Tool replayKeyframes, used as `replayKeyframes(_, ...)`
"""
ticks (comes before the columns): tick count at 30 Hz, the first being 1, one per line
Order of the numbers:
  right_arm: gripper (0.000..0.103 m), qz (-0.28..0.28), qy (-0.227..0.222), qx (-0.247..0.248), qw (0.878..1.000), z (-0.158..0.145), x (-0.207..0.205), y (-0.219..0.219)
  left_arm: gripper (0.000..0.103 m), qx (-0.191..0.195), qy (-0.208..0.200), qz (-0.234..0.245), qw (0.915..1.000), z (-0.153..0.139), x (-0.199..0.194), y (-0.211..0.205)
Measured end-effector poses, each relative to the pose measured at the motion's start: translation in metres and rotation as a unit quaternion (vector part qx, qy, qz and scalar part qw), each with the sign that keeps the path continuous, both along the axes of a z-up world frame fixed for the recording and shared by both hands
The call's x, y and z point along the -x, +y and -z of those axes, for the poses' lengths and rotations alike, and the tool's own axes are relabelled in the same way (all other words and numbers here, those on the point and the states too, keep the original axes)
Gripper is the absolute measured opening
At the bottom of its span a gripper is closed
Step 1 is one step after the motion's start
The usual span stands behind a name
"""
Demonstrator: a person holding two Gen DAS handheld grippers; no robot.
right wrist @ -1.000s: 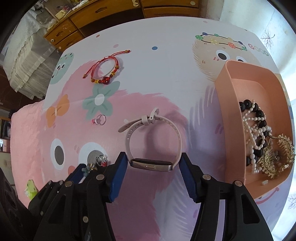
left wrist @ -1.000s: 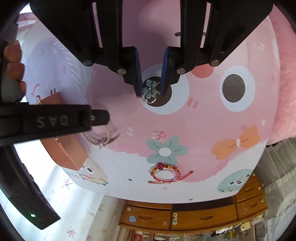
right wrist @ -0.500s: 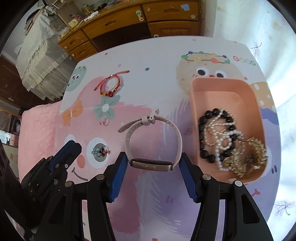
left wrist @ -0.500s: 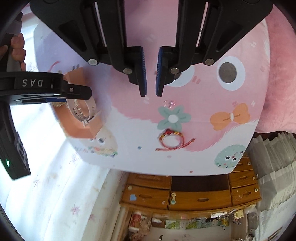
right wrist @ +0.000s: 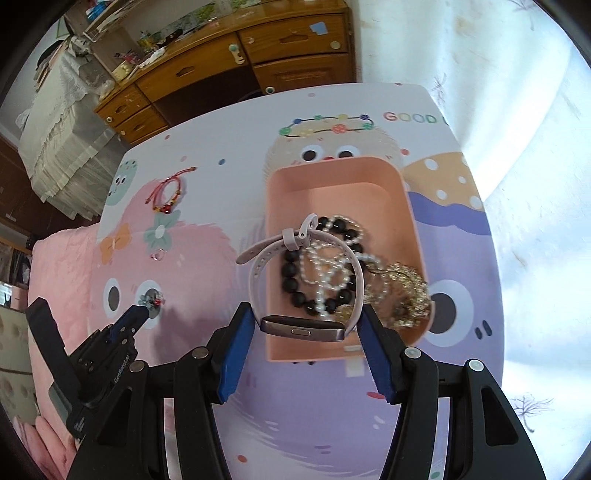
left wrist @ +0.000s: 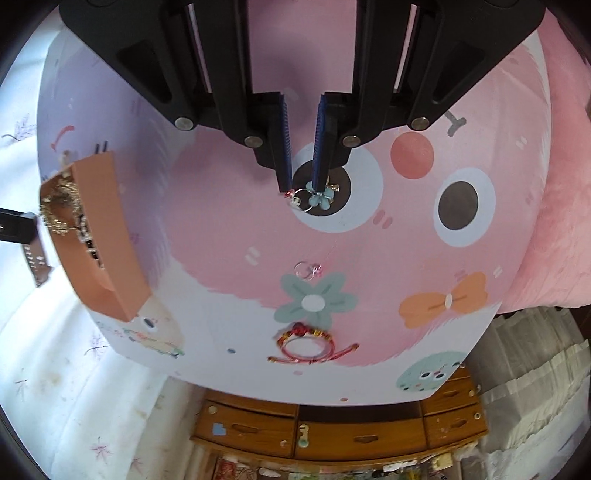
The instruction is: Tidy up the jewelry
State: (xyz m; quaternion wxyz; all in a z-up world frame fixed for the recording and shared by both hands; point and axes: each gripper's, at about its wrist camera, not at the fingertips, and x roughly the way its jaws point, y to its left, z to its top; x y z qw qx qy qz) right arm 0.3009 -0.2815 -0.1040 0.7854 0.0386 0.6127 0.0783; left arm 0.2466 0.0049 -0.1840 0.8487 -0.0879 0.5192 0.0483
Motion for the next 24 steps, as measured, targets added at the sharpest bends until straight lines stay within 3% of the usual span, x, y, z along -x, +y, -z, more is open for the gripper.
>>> replayKeyframes(3, 0.057, 0.004, 0.005, 0.001, 1.000, 0.004, 0.001, -0.012, 0.020, -0.003, 0.003, -0.010, 0.9999, 0.008, -0.001, -0.001)
replayKeyframes(5, 0.057, 0.005, 0.006, 0.000, 1.000, 0.006, 0.000, -0.016, 0.045, 0.000, 0.000, -0.023, 0.9997, 0.011, -0.002, 0.001)
replayKeyframes(6, 0.057, 0.004, 0.007, 0.000, 1.000, 0.006, 0.000, -0.020, 0.047, 0.000, -0.007, -0.031, 0.9995, 0.011, -0.002, 0.002)
replayKeyframes(18, 0.057, 0.007, 0.013, -0.005, 1.000, 0.012, -0.009, -0.029, 0.047, 0.011, -0.029, -0.103, 0.9941, 0.018, -0.010, 0.020)
replayKeyframes(24, 0.057, 0.006, 0.016, -0.010, 1.000, 0.014, -0.012, -0.031, 0.022, 0.008, -0.041, -0.092, 0.9949, 0.016, -0.010, 0.015)
